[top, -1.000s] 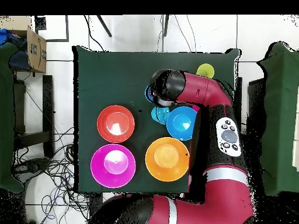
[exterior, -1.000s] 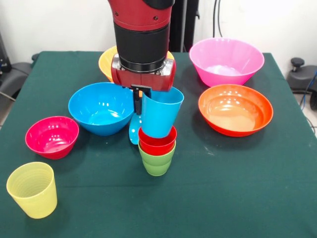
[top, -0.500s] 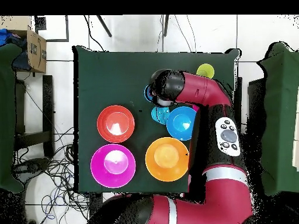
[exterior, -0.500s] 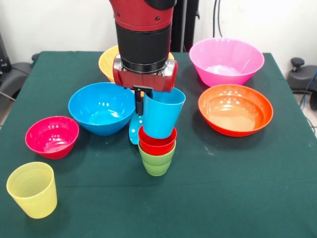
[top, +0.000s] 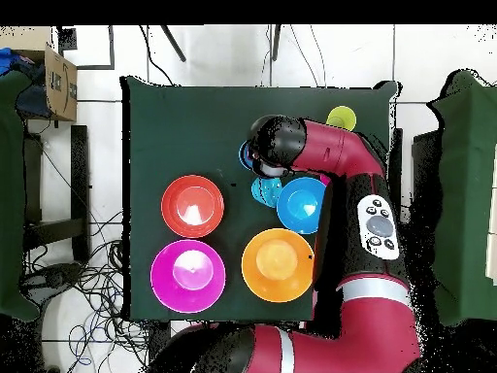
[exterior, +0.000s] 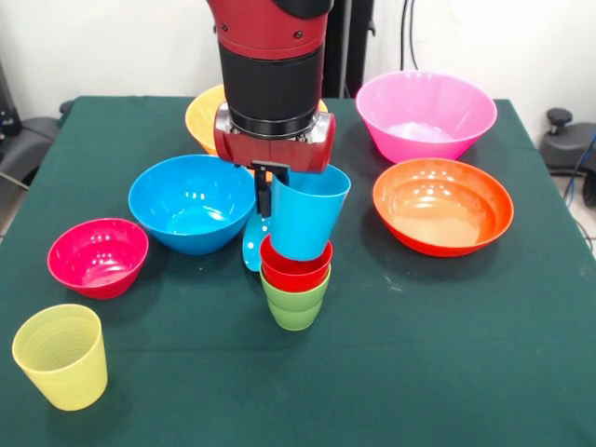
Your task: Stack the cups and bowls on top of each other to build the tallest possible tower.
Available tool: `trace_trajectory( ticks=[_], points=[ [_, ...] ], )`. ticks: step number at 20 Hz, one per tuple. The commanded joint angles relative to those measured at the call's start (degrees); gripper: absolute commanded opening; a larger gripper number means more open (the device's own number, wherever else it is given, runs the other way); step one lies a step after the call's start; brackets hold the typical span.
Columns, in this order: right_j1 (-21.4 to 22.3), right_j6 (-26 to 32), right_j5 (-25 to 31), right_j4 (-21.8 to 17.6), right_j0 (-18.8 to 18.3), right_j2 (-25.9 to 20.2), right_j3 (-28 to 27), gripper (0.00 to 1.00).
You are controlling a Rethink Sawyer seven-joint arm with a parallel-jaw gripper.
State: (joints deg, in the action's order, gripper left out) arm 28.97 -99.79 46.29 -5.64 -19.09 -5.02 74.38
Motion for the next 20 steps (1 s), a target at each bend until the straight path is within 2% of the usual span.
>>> trace_trajectory(
  ticks=[1,20],
  points=[
    [-1.3,4.6,-3.8,-3.3,-0.9,-5.8,5.4,0.00],
    [-1.3,5.0,-6.0,-3.9,-1.3,-6.4,5.7,0.00]
  ],
)
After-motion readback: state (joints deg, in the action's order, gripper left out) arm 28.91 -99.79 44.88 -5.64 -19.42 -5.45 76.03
